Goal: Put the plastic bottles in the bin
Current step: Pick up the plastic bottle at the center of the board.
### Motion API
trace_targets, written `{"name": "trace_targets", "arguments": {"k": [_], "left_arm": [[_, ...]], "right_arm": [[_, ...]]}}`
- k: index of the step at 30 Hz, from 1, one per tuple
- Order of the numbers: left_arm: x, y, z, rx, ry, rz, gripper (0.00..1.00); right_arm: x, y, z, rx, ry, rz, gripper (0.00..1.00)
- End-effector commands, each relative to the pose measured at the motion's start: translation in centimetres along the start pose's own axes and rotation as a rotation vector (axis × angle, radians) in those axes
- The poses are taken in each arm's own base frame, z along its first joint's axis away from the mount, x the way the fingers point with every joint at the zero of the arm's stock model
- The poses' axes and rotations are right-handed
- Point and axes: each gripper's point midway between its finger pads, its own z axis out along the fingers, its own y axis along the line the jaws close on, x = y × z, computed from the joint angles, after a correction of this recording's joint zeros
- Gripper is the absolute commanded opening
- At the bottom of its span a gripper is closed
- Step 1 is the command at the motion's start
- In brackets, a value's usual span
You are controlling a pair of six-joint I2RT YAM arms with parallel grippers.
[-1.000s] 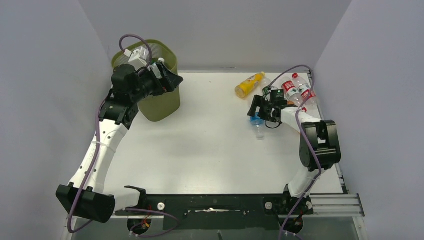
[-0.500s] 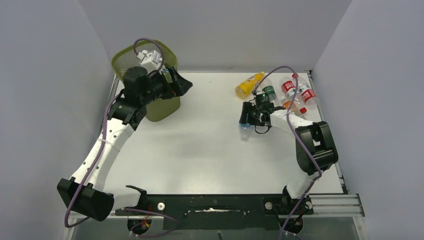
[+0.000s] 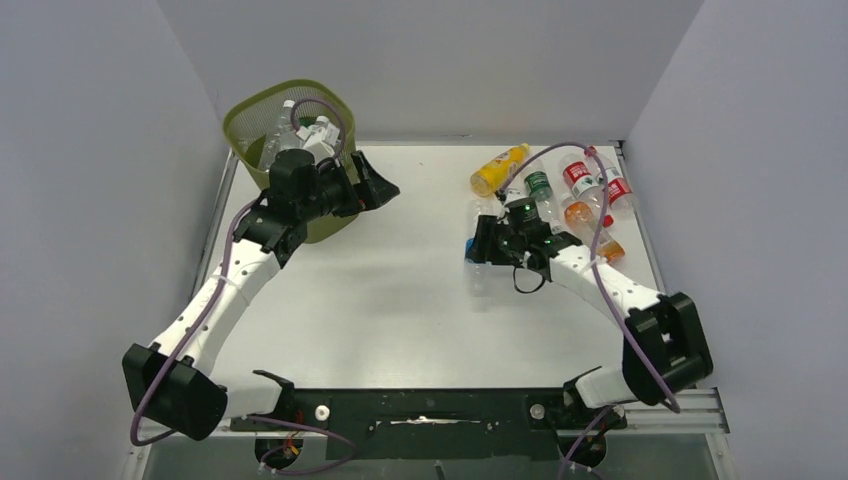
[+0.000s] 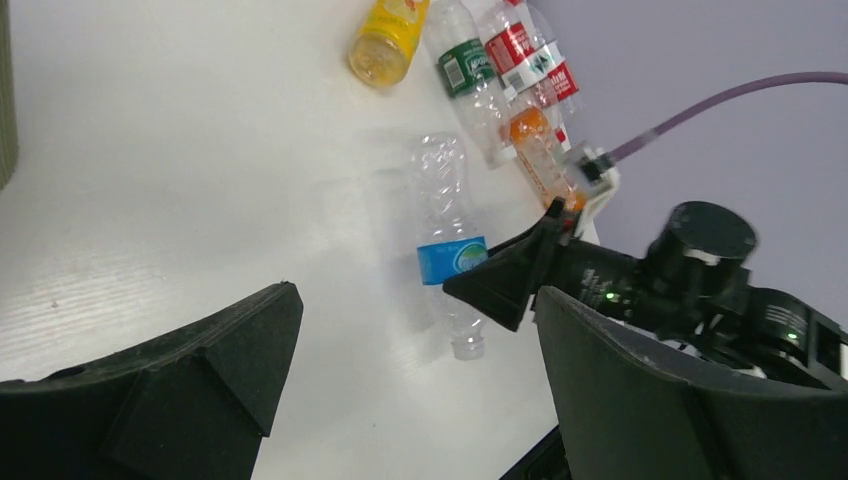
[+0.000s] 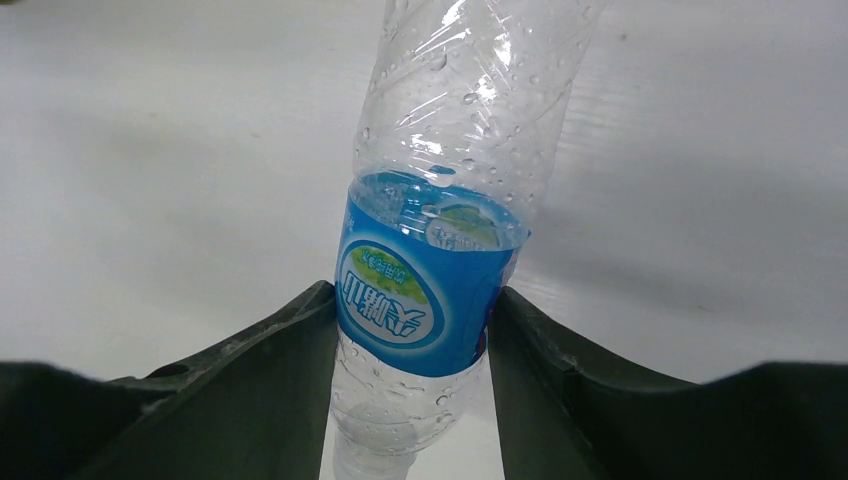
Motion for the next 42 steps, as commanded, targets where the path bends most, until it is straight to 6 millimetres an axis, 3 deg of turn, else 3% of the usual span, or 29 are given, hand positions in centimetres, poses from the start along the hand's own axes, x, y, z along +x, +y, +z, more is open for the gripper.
{"name": "trace_targets", "arguments": {"k": [1,6,10,19,28,33,36,40,42], "left_arm": [[0.8,-1.5,1.5,0.117,0.019,-0.087,0.89],[2.4,-2.0,3.0,0.173,0.052,-0.157,0.89],[2.9,-3.2,3.6,0.206,0.061,-0.168,0.89],[4.3,-5.1,4.8,0.233,0.076,-0.162,0.89],[5.6,-3.9,5.9,0.161,0.098,-0.128,0.89],[5.9,-3.8,6.2,0.146,0.100,-0.121,0.89],[6.1,-3.6,6.3,0.132,0.105,-0.117,0.79],[6.2,-3.6,6.5,0.134,0.111,-0.119,0.52],[6.3,-3.7,6.5,0.138,0.116,-0.121,0.44]], "right_arm": [[-3.4,4.4,-4.6,-0.197,-0.157,0.016,0.43],[-5.0,7.6,-8.2,-0.342,-0.231,-0.005,0.44],[-5.7,9.6,-9.3,-0.410,-0.240,-0.029,0.44],[-5.9,14.2,-9.9,-0.506,-0.235,-0.086,0.44],[-5.6,17.2,-10.2,-0.547,-0.228,-0.131,0.45],[-5.4,17.6,-10.2,-0.541,-0.229,-0.142,0.45],[-5.3,17.6,-10.4,-0.540,-0.232,-0.143,0.45],[-5.1,17.6,-10.4,-0.538,-0.231,-0.143,0.45],[-4.9,17.5,-10.3,-0.538,-0.225,-0.142,0.46]]}}
